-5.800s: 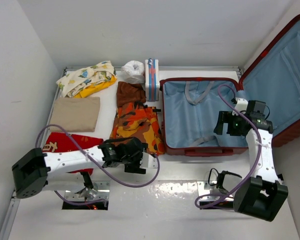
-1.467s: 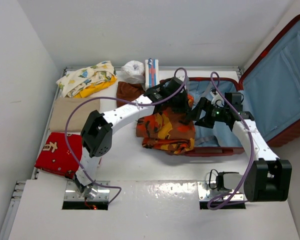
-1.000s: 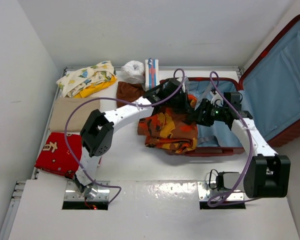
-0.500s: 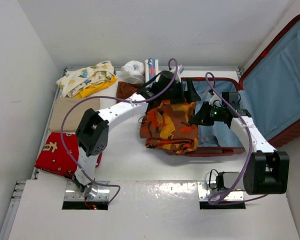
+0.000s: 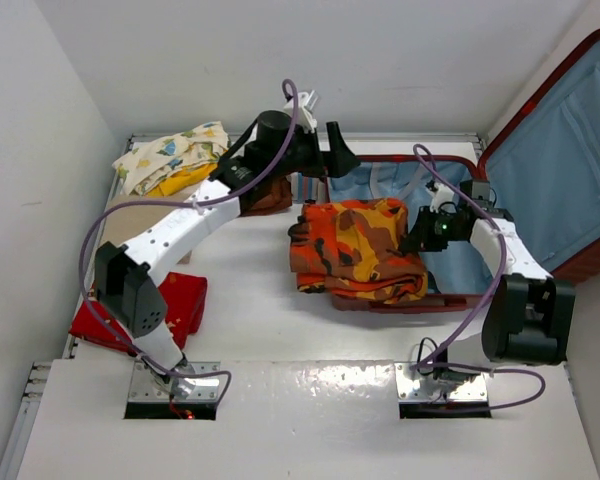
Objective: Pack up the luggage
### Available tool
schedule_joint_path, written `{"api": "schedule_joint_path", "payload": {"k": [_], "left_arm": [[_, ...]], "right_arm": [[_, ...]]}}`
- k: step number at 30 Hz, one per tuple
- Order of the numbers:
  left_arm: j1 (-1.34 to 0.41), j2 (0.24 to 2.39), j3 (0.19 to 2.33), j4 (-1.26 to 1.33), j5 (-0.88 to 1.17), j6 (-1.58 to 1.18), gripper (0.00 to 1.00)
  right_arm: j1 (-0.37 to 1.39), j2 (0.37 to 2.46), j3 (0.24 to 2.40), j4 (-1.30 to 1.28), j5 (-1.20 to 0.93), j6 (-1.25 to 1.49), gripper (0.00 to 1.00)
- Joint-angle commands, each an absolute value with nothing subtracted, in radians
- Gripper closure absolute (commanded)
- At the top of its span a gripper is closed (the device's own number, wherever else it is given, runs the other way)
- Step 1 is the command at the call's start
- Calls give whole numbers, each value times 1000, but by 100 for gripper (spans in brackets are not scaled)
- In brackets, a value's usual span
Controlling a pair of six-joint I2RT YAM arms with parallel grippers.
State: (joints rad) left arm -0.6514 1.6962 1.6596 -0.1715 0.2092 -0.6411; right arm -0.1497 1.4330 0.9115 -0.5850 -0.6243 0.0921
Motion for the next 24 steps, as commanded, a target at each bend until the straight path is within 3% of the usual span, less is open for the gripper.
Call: {"api": "schedule_joint_path", "payload": {"k": [1,24], "left_arm": [[-637,1635,1615,-215,178,-552,1],[-396,1442,1373,-201,210,-592,1]], "right_arm": [[-192,1440,939,-578,-447,-60,100],[-218,1568,839,-287,-330,-161,100]]}}
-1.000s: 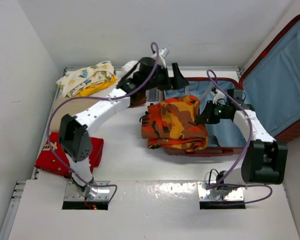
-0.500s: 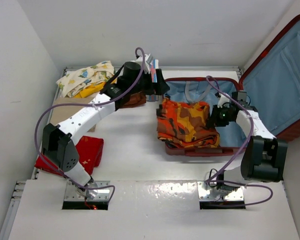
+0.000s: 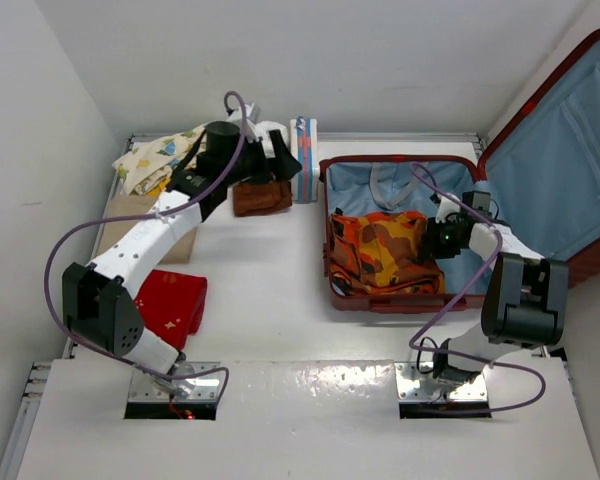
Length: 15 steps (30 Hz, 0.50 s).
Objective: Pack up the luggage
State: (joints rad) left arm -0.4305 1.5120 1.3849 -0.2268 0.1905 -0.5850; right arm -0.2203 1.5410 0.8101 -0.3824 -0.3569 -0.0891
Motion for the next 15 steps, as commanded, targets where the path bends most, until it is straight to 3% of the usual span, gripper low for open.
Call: {"api": "schedule_joint_path", "payload": {"k": [1,15], "left_arm": [[-387,1442,1373,-201,219,-592,1],[-239,1331,1290,-285,123,-548,1]], "right_arm": [[-218,1568,841,-287,-330,-161,100],[-291,1522,818,-281,-302,-230,100]]}}
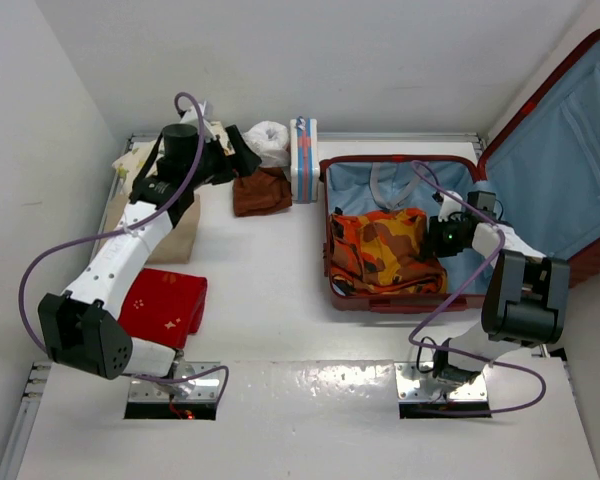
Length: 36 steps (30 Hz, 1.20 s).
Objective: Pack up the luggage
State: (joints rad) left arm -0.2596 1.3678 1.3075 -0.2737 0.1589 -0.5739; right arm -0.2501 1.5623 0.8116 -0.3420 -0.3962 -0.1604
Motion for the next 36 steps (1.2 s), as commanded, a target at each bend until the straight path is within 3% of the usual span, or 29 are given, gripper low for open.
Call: {"api": "schedule_joint_path", "payload": {"k": [1,13,15,17,18,19,22,24,27,28,31,36], "left_arm": [[-239,1322,1290,-296,108,-539,1],[-189,1315,1270,-327,51,-479,1],[-189,1324,1270,-327,17,-479,1],[-189,1333,1270,-351,-14,-479,1],[-180,1333,1279,-351,-26,-468,1],[-179,1342,1279,-360,-37,-468,1],[-160,1342,1289,-370,-48,-457,1],[-149,1351,1289,-359,-48,-433,1],[-118,1387,1330,-359,-48,-402,1],[-103,1403,1347,-370,-57,-402,1],[-92,1489,1434,-428,-75,-358,1],[-74,1614,1569,-463,-115,-282,1]], "right_arm": [[-293,1520,818,-279,-302,-236,100],[-328,1569,871,-311,-290,-293,100],[-327,1574,873,-324,-287,-295,83],[-325,1572,868,-321,-259,-295,60],[-324,1566,870,-321,-250,-284,43],[-328,1556,877,-316,-236,-284,37],[-345,1508,931,-371,-261,-259,36],[-359,1444,978,-409,-316,-245,39],[-376,1358,1003,-517,-448,-244,61],[-376,1344,991,-547,-495,-250,73],[-341,1287,936,-610,-528,-308,91],[-302,1391,933,-722,-520,-419,100]]}}
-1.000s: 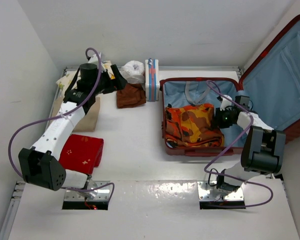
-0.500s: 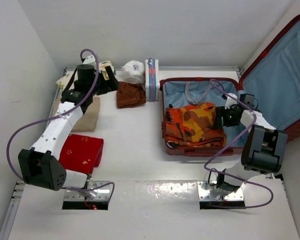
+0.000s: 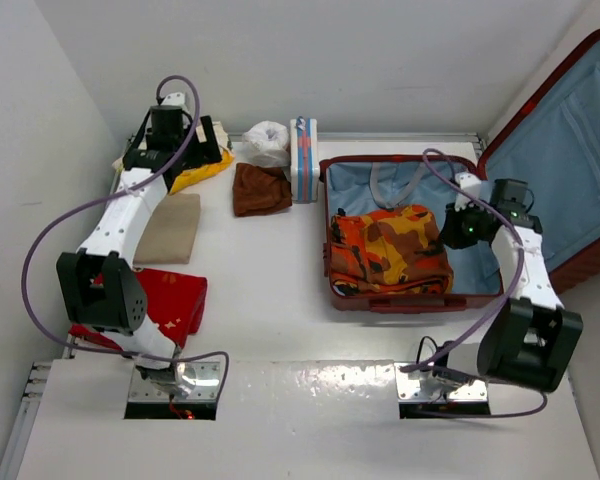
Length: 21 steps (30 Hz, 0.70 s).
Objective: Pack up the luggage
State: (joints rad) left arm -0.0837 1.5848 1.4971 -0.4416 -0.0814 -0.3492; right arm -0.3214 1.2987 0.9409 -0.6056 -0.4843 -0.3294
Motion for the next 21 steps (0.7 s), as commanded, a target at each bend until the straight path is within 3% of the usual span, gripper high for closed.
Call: {"api": "schedule_joint_path", "payload": {"k": [1,5,7,11,15,21], "left_arm": [[-74,1662,1591,-463,-115,-249,1],[-74,1834,1753,-531,-144,-204,1],[-65,1896,1827,-531,-190,-187,1],[-40,2066,1994,-596,-189,-91,1],[17,2191,2206,-782,-169,-74,3],[66,1986,1933,-854,-156,20,4]], "right_arm": [[-301,1419,955,-759,-512,-428,100],[-284,1538,950,-782,-457,-442,98],[-281,1545,940,-753,-416,-436,89],[-275,1517,1082,-819,-422,-355,61],[-272,1456,1253,-986,-492,-324,55],[-255,1411,1414,-1083,-518,-241,48]]}}
